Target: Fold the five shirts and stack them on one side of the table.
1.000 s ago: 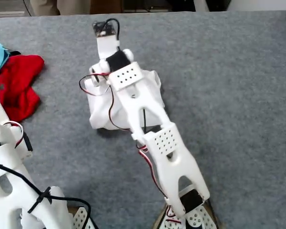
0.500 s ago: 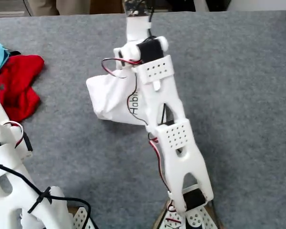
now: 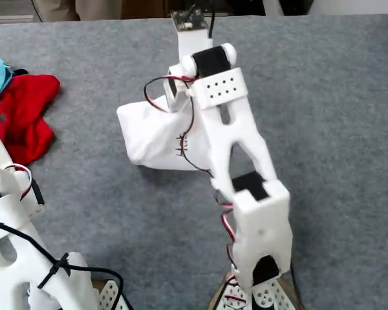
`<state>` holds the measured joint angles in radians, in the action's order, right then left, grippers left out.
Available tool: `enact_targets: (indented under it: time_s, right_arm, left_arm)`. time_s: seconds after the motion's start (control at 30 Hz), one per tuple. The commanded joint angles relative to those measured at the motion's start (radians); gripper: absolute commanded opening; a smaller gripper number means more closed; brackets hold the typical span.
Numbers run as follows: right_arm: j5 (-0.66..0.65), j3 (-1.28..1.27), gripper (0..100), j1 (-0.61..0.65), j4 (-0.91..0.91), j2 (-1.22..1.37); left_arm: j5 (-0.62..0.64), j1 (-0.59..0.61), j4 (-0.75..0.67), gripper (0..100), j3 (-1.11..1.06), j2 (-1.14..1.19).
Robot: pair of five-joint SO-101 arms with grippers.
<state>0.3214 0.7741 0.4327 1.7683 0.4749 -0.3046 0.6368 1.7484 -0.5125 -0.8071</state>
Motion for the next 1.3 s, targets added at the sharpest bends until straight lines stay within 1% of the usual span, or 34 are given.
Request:
enact_targets:
  time_s: [0.0, 0.23, 0.3, 0.4, 0.47, 0.5, 0.6, 0.7, 0.83, 0.93, 1.0, 1.13, 1.27]
  right_arm:
    - [-0.014, -0.171, 0.7, -0.025, 0.014, -0.176]
    - [-0.012, -0.343, 1.2, -0.067, 0.014, -0.22]
    - [-0.011, -0.384, 6.8, -0.07, 0.014, -0.219]
    - [-0.014, -0.433, 19.3, -0.07, 0.014, -0.226]
    - [-0.014, -0.453, 23.8, -0.071, 0.014, -0.226]
    - [-0.014, -0.456, 24.3, -0.071, 0.014, -0.226]
    - [-0.014, -0.441, 24.2, -0.071, 0.012, -0.226]
    - [-0.009, -0.354, 24.2, -0.073, 0.005, -0.219]
    - [-0.009, -0.265, 24.2, -0.099, -0.115, -0.216]
    - [-0.009, -0.254, 24.1, -0.131, -0.226, -0.171]
    - [-0.006, -0.254, 23.3, -0.14, -0.259, -0.116]
    - [0.012, -0.252, 18.7, -0.133, -0.262, -0.019]
    - [0.068, -0.252, 18.6, -0.127, -0.221, 0.008]
  left_arm:
    - [-0.005, 0.0, 0.009, 2, 0.0, -0.013]
    - [-0.005, 0.0, 0.009, 2, 0.0, -0.013]
    - [-0.005, 0.0, 0.009, 2, 0.0, -0.012]
    - [-0.005, 0.0, 0.009, 2, 0.0, -0.01]
    - [-0.005, 0.0, 0.009, 2, 0.0, -0.01]
    - [-0.005, 0.0, 0.009, 2, 0.0, -0.01]
    - [-0.006, 0.0, 0.009, 2, 0.0, -0.01]
    - [-0.006, 0.0, 0.009, 2, -0.002, -0.008]
    - [-0.005, 0.0, 0.009, 2, -0.002, -0.007]
    - [0.002, -0.002, 0.009, 2, -0.002, -0.007]
    - [0.003, -0.002, 0.009, 2, -0.002, -0.005]
    - [0.003, -0.037, 0.002, 2, -0.002, -0.005]
    - [0.003, -0.069, 0.002, 2, 0.0, -0.005]
